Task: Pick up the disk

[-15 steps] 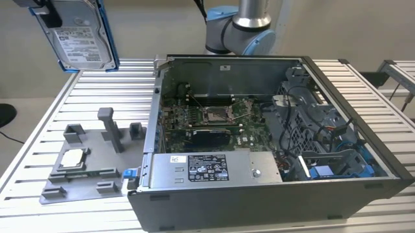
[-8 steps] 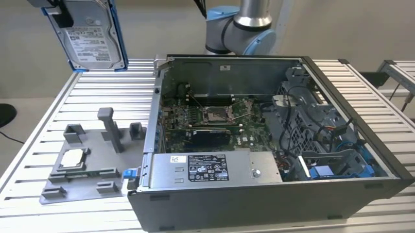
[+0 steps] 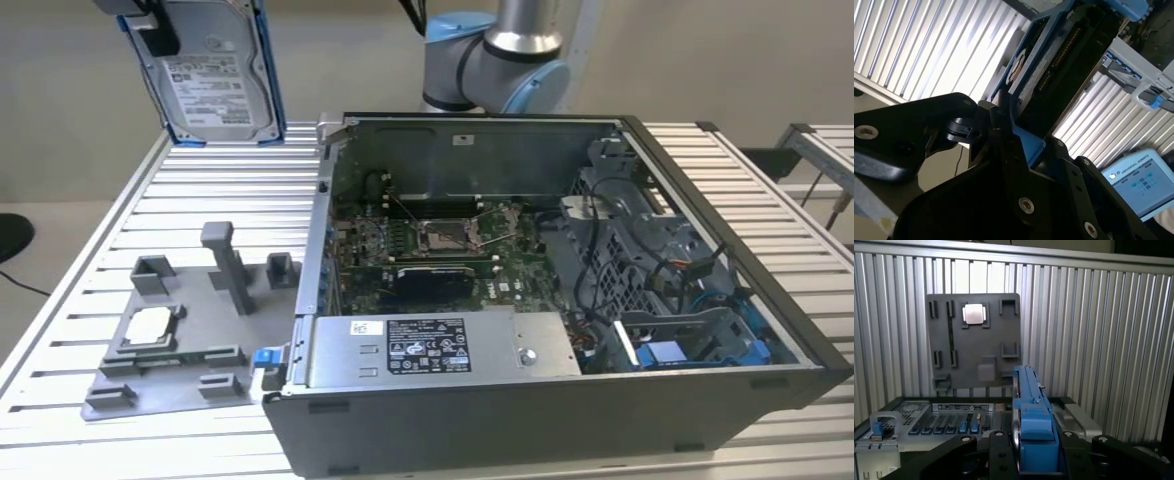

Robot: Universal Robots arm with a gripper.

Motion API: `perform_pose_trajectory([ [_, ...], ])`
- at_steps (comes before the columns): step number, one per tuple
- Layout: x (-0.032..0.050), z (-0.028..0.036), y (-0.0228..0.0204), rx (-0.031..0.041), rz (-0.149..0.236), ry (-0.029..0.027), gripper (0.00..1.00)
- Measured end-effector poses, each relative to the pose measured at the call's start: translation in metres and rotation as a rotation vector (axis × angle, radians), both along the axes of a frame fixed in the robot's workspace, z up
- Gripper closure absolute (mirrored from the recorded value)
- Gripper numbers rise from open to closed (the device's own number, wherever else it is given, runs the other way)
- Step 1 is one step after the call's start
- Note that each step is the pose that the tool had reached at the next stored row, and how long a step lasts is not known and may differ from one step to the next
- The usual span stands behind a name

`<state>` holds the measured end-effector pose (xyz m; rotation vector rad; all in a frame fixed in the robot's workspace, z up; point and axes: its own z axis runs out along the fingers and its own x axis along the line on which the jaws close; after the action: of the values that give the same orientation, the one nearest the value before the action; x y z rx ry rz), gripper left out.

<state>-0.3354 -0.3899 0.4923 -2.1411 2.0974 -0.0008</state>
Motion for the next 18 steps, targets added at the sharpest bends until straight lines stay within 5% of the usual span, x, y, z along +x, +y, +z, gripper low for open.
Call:
perform_pose_trajectory([
  [18,0.0727,0.0000,0.0006,0.0000,0.001,0.0002,1.00],
])
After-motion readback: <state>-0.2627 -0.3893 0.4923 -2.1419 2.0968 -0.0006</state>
